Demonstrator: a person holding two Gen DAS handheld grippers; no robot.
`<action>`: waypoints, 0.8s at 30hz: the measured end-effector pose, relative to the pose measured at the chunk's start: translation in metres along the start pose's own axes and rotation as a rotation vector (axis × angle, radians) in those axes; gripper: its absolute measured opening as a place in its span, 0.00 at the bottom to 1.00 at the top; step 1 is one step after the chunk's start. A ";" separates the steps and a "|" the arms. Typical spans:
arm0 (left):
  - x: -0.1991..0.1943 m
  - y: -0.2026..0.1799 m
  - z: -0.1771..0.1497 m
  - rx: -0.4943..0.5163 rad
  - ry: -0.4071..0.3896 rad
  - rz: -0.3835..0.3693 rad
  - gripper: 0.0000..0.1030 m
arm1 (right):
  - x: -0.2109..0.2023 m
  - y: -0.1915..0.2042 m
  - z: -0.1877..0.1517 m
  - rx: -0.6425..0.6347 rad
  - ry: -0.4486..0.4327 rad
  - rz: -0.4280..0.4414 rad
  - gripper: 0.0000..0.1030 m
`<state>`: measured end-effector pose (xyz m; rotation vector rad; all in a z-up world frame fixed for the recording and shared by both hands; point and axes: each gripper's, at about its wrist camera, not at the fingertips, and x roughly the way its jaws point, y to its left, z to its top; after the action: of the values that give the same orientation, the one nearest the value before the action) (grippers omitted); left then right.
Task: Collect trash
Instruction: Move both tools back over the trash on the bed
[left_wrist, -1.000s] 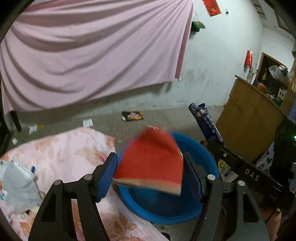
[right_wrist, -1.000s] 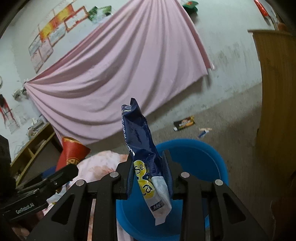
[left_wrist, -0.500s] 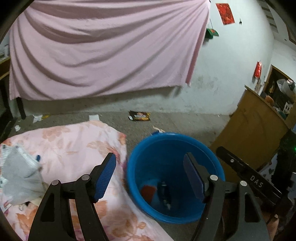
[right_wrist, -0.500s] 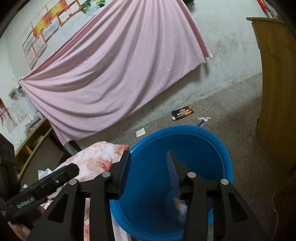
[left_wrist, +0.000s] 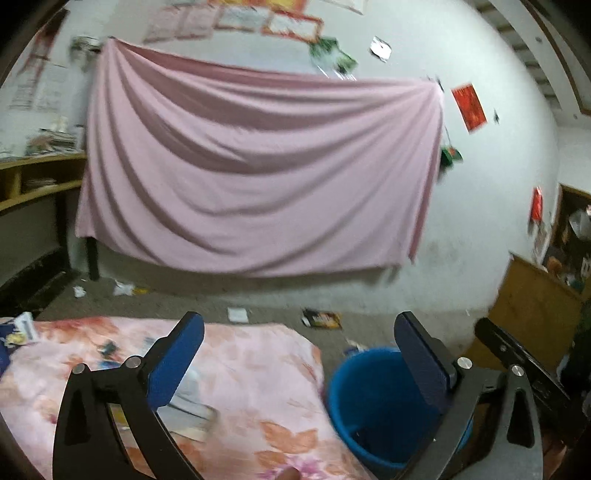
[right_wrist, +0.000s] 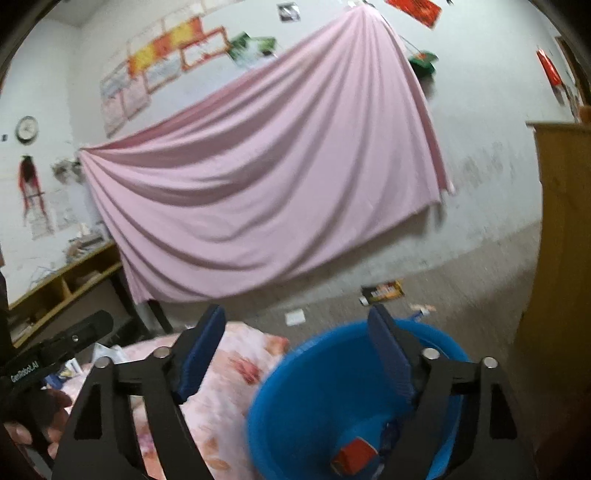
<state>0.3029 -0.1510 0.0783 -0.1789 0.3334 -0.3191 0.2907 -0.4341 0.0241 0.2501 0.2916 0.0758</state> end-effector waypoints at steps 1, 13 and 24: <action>-0.007 0.006 0.001 -0.003 -0.018 0.014 0.98 | -0.002 0.005 0.001 -0.011 -0.018 0.010 0.84; -0.080 0.077 0.001 0.020 -0.162 0.158 0.98 | -0.021 0.073 0.003 -0.091 -0.219 0.158 1.00; -0.114 0.130 -0.011 0.017 -0.182 0.262 0.98 | -0.015 0.142 -0.018 -0.205 -0.237 0.249 1.00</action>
<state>0.2331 0.0077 0.0721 -0.1443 0.1711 -0.0453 0.2657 -0.2943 0.0472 0.0889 0.0148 0.3186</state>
